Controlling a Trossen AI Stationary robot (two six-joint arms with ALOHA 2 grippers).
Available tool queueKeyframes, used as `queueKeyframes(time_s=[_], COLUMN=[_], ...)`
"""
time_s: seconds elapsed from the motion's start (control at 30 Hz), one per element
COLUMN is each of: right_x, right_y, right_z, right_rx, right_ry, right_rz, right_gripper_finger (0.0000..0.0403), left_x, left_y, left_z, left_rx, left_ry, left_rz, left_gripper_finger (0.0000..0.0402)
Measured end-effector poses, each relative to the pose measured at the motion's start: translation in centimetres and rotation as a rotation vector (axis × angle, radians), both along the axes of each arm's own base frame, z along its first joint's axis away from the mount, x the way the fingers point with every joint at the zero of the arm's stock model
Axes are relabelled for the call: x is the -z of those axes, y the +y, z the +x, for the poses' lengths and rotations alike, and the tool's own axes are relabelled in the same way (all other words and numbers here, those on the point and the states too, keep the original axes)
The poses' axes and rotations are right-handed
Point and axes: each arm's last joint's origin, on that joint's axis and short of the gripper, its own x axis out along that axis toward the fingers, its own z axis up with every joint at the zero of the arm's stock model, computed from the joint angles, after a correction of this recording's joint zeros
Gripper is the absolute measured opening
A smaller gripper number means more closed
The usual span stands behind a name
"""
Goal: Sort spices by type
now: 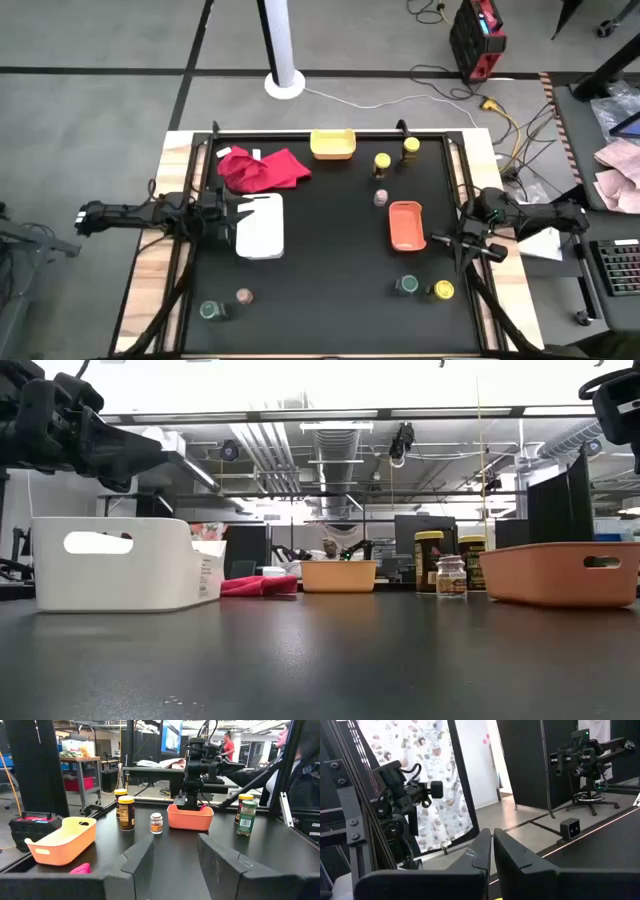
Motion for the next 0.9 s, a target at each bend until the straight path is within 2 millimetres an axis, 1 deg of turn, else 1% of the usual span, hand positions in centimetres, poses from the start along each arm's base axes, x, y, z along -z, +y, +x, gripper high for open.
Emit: queueKeyframes(time_s=[0.9], right_x=[0.00], right_y=[0.00], right_z=[0.00], right_rx=[0.000], right_ry=[0.000], right_rz=[0.000], right_gripper_finger=[0.0013], left_x=[0.01], left_y=[0.00], left_z=[0.00], left_rx=[0.000], left_ry=[0.000], left_rz=[0.000], left_gripper_finger=[0.0135])
